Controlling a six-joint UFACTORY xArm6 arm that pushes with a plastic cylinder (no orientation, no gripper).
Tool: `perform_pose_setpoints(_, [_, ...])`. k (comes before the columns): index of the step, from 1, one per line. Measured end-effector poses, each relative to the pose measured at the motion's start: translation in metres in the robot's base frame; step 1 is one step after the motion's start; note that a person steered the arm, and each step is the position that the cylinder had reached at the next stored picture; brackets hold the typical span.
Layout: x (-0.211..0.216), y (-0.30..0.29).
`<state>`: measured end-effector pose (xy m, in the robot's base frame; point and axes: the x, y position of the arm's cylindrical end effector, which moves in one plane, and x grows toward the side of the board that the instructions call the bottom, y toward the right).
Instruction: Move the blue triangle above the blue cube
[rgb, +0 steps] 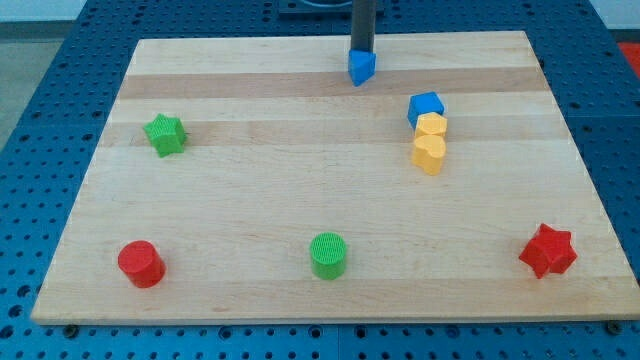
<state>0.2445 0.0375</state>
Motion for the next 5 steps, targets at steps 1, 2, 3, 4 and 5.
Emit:
perform_pose_setpoints(1, [0.014,-0.013])
perform_pose_setpoints(2, [0.029,-0.036])
perform_pose_setpoints(3, [0.048,-0.057])
perform_pose_setpoints(4, [0.054,-0.057])
perform_pose_setpoints(5, [0.05,-0.05])
